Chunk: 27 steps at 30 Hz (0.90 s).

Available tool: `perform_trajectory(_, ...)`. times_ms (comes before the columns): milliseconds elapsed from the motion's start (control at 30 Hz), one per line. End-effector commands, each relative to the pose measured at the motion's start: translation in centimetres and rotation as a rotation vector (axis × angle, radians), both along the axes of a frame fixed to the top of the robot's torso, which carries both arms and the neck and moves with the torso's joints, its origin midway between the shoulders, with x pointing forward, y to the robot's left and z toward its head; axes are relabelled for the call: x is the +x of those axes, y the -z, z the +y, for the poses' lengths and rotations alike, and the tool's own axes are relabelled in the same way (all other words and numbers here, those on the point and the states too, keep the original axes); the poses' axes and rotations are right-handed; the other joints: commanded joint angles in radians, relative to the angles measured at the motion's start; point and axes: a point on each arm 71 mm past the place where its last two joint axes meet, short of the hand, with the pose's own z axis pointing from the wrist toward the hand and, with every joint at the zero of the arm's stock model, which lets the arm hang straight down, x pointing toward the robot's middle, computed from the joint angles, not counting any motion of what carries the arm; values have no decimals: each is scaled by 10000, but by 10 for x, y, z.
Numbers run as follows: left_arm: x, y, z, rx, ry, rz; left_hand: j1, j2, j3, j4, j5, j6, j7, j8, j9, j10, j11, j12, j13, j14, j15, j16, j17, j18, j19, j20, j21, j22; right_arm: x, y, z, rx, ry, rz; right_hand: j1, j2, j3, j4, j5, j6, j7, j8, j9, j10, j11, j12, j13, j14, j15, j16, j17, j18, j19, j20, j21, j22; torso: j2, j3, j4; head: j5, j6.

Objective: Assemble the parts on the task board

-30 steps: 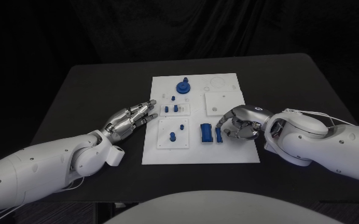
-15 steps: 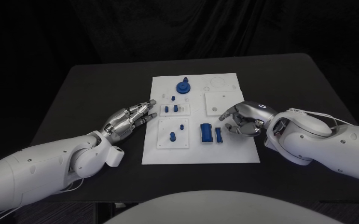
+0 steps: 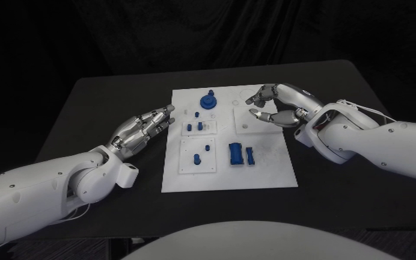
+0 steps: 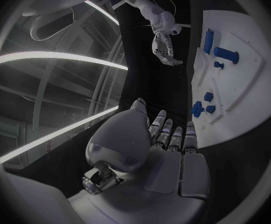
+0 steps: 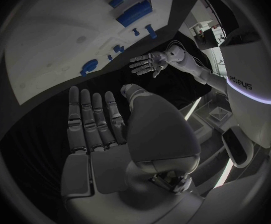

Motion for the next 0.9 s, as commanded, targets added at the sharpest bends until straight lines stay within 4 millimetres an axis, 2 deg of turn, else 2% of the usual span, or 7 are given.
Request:
perform_trajectory(33,5,-17,3,-811,-620,-1587,41,62,-172,6,38,-694,-154,-306,-83,-148,-217,-224,-35,-55,-192,-102,-58,-237,-166,-257,-141,-268,5,-1,-2,2348,-166,1039,-711,385,-779,-22,-1007,-844,300,-319,-108,-1317,76,-960,-1464,-1223,168,-1382,-1280,-127,-1712,188,-60,-1707,0,2,1,-86,-1)
perform_trajectory(100,7,-19,2,-794,-659,-1695,-20,100,-266,16,-30,-1213,-328,-453,-141,-260,-378,-376,-55,-55,-313,-102,-58,-233,-228,-371,-190,-377,8,3,-4,3145,-97,1673,-1176,656,-1419,11,-1163,-2615,431,-633,-463,-2275,-208,-1556,-2403,-2599,-31,-2497,-2037,-88,-3434,201,-370,-3472,1,3,1,-138,-1)
perform_trajectory(233,12,-19,-3,-806,-621,-1794,-49,171,-390,14,-53,-1853,-1435,-507,-191,-542,-641,-793,-114,-55,-359,-102,-58,-183,-400,-352,-331,-700,8,12,-11,4513,117,2539,-1187,1211,-2821,-11,-990,-6549,-520,-965,-959,-3813,-1201,-2800,-4120,-4610,-431,-4180,-2565,-44,-5543,269,-552,-6267,0,5,1,-158,-1)
perform_trajectory(433,20,-16,-9,-781,-579,-1866,-98,208,-454,20,-138,-2220,-2412,-539,-224,-871,-1115,-1352,-213,-55,-334,-102,-58,21,-613,-120,-513,-1168,7,26,-21,5702,399,2981,-1104,1654,-3928,-8,-1203,-7640,-1759,-1003,-1053,-4795,-2188,-4352,-4739,-5635,-803,-5046,-2719,-7,-6783,165,-729,-7907,0,6,1,-80,-1)
perform_trajectory(733,26,-8,-13,-718,-570,-1841,-134,217,-454,22,-164,-2095,-1965,-521,-207,-897,-1323,-1462,-226,-55,-526,-102,-58,71,-646,-276,-542,-1264,4,42,-25,6097,422,3363,-642,1769,-4328,-16,-1202,-7714,-1516,-540,-997,-4917,-2211,-5073,-4801,-5769,-642,-5085,-2733,308,-6846,59,-726,-8033,0,6,1,-37,-1)
perform_trajectory(767,26,4,-15,373,-250,-414,-4165,-711,408,-855,-1129,-2595,-1680,-742,-433,-1156,-403,-1771,-332,-55,-299,-102,-58,-380,-663,-724,-561,-1326,6,42,-26,5378,737,3159,-4652,1365,-3601,-894,-2394,-8314,-1593,-1288,-1241,-4954,-2265,-5757,-5097,-6046,-1103,-5839,-2918,-317,-7276,-730,-896,-8938,0,7,0,-50,0)
perform_trajectory(900,27,2,-16,416,-396,-449,-5250,-868,622,-1069,-1417,-2710,-1454,-742,-433,-1156,-403,-1771,-332,-55,-299,-102,-58,-380,-663,-724,-561,-1326,8,41,-23,5572,895,3134,-5642,1289,-3448,-1105,-2728,-8314,-1593,-1288,-1241,-4954,-2265,-5959,-5097,-6046,-1135,-5839,-2918,-318,-7276,-941,-896,-8938,-40,-9,-18,-31,101)
